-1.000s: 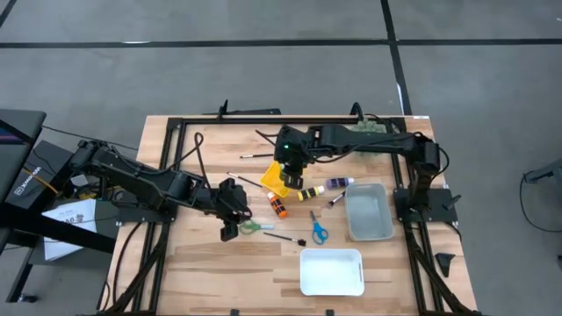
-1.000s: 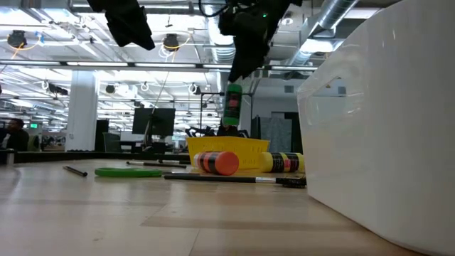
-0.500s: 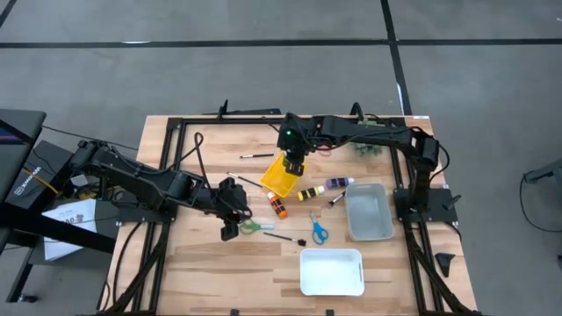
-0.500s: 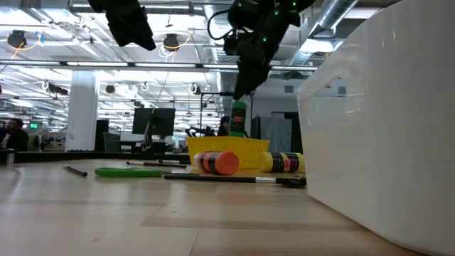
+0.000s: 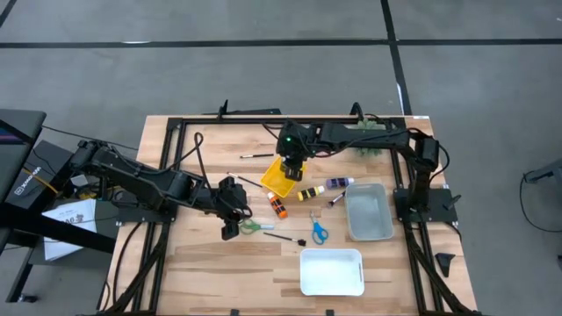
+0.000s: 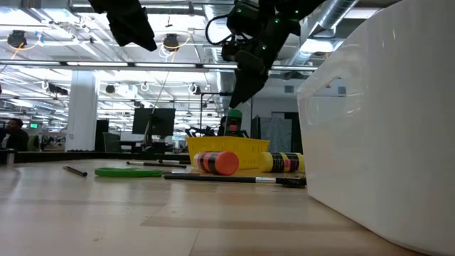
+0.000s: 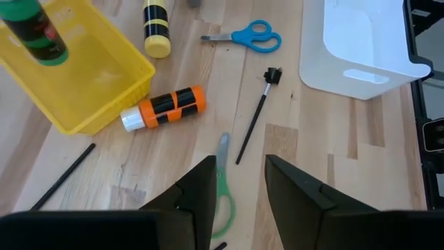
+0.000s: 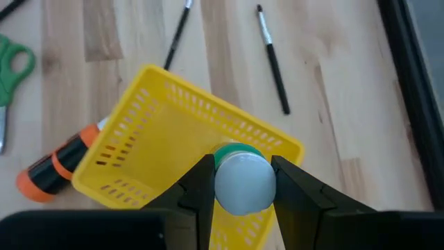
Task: Pick & Place Paint Supplies
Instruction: Put the green paint bottle into the yellow bin
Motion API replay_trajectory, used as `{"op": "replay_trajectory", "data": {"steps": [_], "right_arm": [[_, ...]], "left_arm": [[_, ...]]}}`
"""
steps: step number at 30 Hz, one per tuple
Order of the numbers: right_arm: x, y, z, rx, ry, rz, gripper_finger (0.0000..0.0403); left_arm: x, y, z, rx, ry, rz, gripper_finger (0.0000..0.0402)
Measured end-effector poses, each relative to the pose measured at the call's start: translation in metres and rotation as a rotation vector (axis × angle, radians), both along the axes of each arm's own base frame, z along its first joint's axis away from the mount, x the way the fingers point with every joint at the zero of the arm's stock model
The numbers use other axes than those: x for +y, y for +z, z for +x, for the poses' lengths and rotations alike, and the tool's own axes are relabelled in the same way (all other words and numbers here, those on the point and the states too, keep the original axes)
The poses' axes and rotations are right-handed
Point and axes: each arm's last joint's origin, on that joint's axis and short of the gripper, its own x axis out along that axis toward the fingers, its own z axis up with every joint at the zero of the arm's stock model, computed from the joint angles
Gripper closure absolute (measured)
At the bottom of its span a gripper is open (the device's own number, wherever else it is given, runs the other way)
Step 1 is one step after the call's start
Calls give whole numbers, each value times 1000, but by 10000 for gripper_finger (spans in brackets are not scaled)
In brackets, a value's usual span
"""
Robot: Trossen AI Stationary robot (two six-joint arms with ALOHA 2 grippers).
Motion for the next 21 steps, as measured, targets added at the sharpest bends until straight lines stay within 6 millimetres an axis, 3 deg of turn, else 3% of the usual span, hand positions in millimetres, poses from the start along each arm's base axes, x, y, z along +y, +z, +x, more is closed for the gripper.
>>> {"op": "replay_trajectory", "data": {"steps": [21], "right_arm": [[-3, -28, 7, 24, 6, 0, 294]], "left_arm": [[0, 0, 0, -3, 9, 8, 286]]}}
